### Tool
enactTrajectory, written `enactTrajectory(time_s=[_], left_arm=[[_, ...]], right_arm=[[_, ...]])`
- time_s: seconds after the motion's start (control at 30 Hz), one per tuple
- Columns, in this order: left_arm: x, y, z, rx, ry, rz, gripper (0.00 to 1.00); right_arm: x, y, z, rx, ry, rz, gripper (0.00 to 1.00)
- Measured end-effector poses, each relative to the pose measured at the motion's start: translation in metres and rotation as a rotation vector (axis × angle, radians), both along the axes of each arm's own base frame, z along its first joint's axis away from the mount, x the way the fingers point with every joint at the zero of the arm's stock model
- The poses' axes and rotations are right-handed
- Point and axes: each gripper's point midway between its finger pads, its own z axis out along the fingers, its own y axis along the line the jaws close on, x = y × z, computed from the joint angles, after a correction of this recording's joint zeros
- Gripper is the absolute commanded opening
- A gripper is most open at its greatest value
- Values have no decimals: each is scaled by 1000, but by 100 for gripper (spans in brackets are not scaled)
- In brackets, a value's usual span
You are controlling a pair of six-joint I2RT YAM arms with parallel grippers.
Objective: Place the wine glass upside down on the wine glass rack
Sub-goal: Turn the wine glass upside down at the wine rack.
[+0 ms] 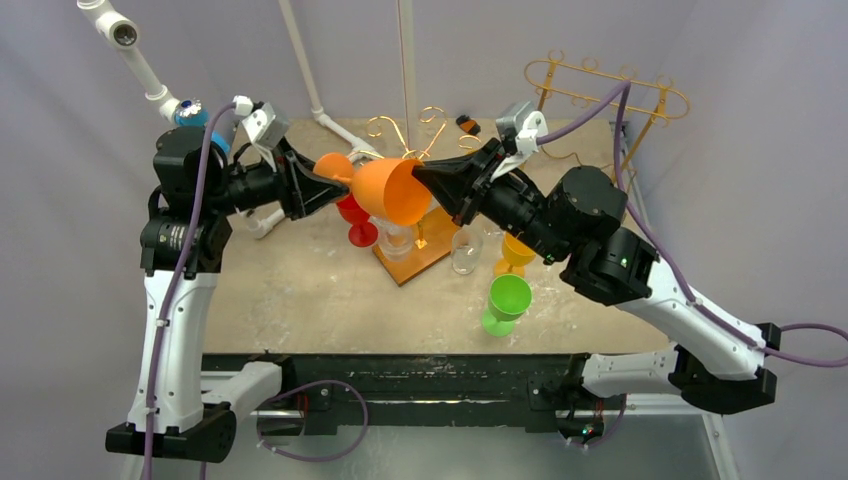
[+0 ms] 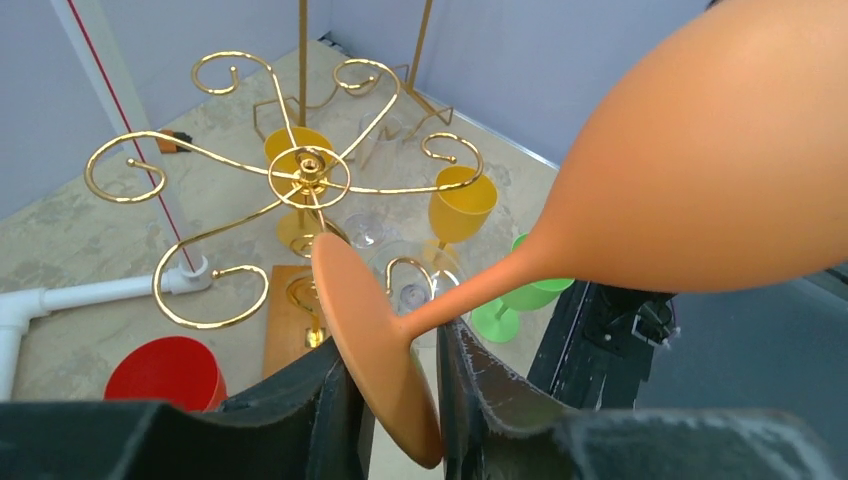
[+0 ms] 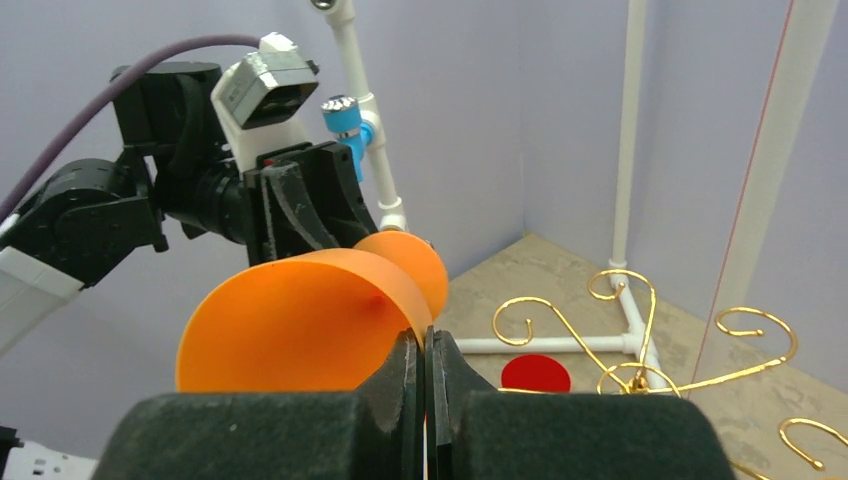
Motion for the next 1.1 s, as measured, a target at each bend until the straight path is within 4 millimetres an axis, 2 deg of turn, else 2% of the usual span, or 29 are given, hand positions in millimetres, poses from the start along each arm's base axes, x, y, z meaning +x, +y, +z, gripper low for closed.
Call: enactTrajectory(time_s=[0.1,0.3,0.33,0.37,0.43,0.47,0.63,0.73,0.87,1.0,1.1], left_arm=[[-2,-1,-4,12,2,-17,38],[-6,-2,-7,19,7,-36,0],[-4,-1,-7,21,11,-26,0],[-2,-1,-8,21,15,-14,0],[3,1,-8,22,16,6,0],[6,2,-7,24,10,15,0],[15,5,4,51,-80,39,0],[18,9,15,90,-200,58,0],[12,15,36,155,-439,74,0],[-9,15,44,228,-684,31,0],[-24,14,48,278,-844,-6,0]], right_arm=[[2,-1,-1,-2,0,-9,0],[-1,-1,3,6,-9,1,0],[-2,0,2,5,-10,7,0],[-4,2,1,0,-9,16,4],[-7,4,-3,-13,-6,29,28],[-8,6,-4,-15,-3,36,45],[-16,9,-11,-24,34,79,96],[-20,-2,-19,-35,62,79,99],[-34,-28,-28,-44,91,80,99],[-45,-45,-14,-15,98,94,99],[-50,-41,14,30,91,131,99]])
